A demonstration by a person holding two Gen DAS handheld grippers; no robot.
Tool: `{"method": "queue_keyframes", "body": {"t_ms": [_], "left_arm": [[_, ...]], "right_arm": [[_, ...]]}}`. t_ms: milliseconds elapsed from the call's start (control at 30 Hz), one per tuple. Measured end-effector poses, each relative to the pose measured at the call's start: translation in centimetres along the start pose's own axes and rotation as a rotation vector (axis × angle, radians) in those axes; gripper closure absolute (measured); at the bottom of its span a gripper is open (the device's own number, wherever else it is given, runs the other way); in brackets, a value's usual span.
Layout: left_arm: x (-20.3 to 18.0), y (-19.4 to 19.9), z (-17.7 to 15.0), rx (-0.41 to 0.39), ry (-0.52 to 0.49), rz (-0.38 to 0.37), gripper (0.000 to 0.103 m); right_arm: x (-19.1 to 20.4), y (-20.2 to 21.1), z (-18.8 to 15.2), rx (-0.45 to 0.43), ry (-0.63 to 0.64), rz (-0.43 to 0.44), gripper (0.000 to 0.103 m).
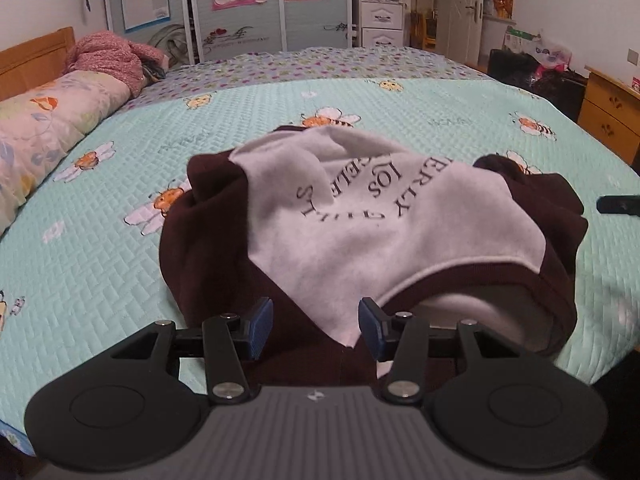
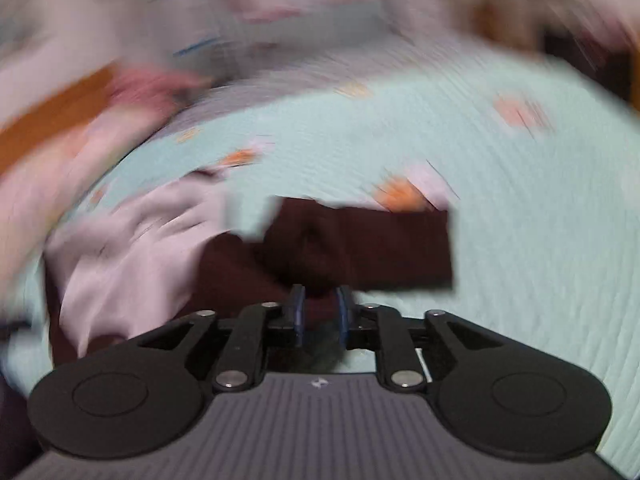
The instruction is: Fold clothes
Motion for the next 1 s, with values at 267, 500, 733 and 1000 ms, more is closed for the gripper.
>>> {"method": "queue_keyframes", "body": {"t_ms": [267, 500, 733, 1000], "left_arm": [[0.7, -0.6, -0.8, 0.024, 0.043, 0.016, 0.048], [1.6, -1.0, -1.1, 0.037, 0.072, 0.033, 0.048], [2.5, -0.3, -1.5, -0.004, 0.047, 0.047, 0.048], [-3.7, 0.8, -2.4, -0.164, -0.336, 0.041, 0.047]], "right_arm": [[13.0, 0.6, -6.8, 0.100, 0.670, 0.157, 0.037], [14.3, -4.1, -7.7, 0.102, 0.697, 0.132, 0.039], [12.5, -3.4, -3.1, 0.031, 0.464, 0.164, 0.091], [8.5, -2.5, 3.4, -0.051, 0.156, 0.200, 0.092]]}}
Point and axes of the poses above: each gripper's, at about its wrist camera, not at the fingertips, and y roughly against the way its jaws point, x to its left, z to its top, the point moved 9 cm from there along -y, roughly the way its jaws point, and after that the axes turned 5 degrees about y, right-handed, at the moved point
